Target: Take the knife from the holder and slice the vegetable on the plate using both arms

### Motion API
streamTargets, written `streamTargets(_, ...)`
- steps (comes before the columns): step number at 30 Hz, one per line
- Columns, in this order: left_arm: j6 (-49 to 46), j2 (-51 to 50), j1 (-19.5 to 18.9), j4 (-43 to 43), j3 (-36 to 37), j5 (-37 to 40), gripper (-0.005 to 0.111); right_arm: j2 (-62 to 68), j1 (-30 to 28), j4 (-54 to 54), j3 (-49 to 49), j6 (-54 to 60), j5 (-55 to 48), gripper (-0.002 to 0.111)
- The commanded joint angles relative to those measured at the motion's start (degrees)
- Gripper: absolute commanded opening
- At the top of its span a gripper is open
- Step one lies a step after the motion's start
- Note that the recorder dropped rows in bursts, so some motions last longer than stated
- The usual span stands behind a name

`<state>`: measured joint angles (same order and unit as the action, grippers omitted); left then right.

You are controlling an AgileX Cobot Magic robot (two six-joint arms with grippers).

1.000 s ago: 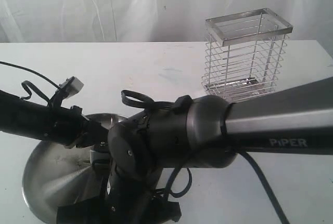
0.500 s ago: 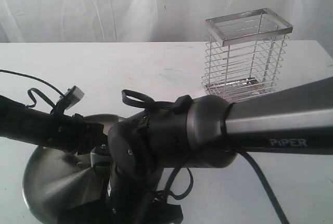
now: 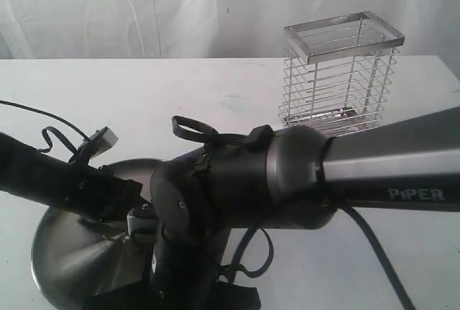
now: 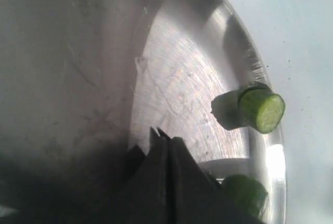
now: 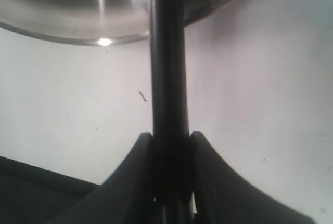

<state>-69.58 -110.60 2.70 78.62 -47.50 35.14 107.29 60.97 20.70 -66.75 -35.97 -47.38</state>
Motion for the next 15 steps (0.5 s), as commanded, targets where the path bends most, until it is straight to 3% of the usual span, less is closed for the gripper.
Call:
streamTargets(1,0.34,-0.65,0.26,1.14,-1.68,2.92,0.0,-0.69,-0.61,-2.11,0.1,-0.18,0.94,0.0)
streamTargets(7,3.19,3.53,-2.84,1.93,-6.58,4.05,0.0,-1.57,-2.87,-2.68,0.1,1.22,1.06,0.0)
streamTargets(15,5.52,13.97,-10.94,3.47,-8.55,3.66,0.0,-6.4,-6.62,-1.81,0.0,5.91,3.64,0.0)
